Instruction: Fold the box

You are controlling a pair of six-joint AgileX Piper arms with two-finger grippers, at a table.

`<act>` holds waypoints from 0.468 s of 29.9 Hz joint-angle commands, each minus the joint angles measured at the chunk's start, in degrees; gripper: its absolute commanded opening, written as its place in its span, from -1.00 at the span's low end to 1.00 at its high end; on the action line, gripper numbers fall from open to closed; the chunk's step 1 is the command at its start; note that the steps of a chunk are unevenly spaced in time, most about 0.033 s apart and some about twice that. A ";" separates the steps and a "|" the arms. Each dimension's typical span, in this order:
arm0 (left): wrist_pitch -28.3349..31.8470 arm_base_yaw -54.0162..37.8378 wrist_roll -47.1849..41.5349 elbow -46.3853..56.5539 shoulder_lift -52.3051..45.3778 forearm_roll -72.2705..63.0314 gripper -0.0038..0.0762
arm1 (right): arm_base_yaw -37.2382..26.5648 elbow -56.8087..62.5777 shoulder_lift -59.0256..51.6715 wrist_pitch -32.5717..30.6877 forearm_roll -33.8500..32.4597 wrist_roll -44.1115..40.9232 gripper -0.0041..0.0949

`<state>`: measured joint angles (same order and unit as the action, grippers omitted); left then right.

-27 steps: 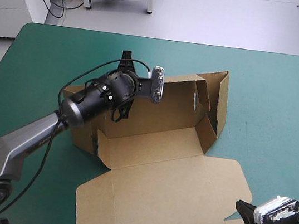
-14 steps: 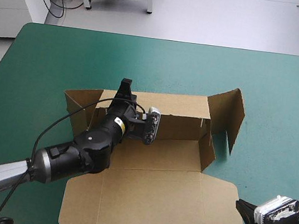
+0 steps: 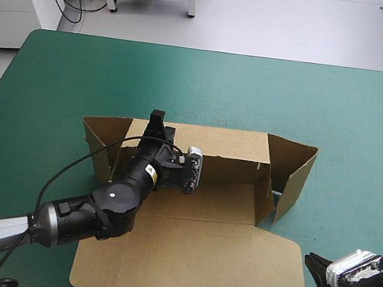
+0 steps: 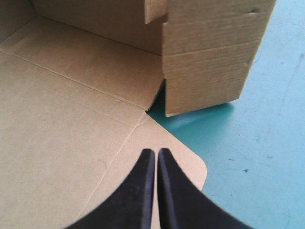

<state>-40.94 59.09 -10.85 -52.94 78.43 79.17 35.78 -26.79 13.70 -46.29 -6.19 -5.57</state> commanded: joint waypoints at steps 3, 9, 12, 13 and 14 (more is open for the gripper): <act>-1.02 0.37 -0.69 -1.12 -2.06 2.69 -0.92 | -0.30 -1.53 0.72 3.80 -0.94 0.11 -0.25; -1.02 0.37 -0.69 -1.12 -2.06 2.69 -0.92 | -0.30 -1.53 0.72 3.22 0.41 0.11 0.13; -1.02 0.49 -0.46 -1.12 -2.06 2.69 -0.92 | -0.30 -1.53 0.72 4.30 2.21 0.11 0.04; -1.02 0.49 -0.46 -1.12 -2.06 2.69 -0.92 | -0.30 -1.53 0.72 4.73 2.19 0.11 0.01; -1.02 0.49 -0.46 -1.12 -2.06 2.69 -0.92 | -0.30 -1.53 0.72 4.88 2.19 0.11 0.00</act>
<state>-40.94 59.09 -10.90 -52.94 78.43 79.17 35.78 -26.79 13.70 -46.03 -4.20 -5.57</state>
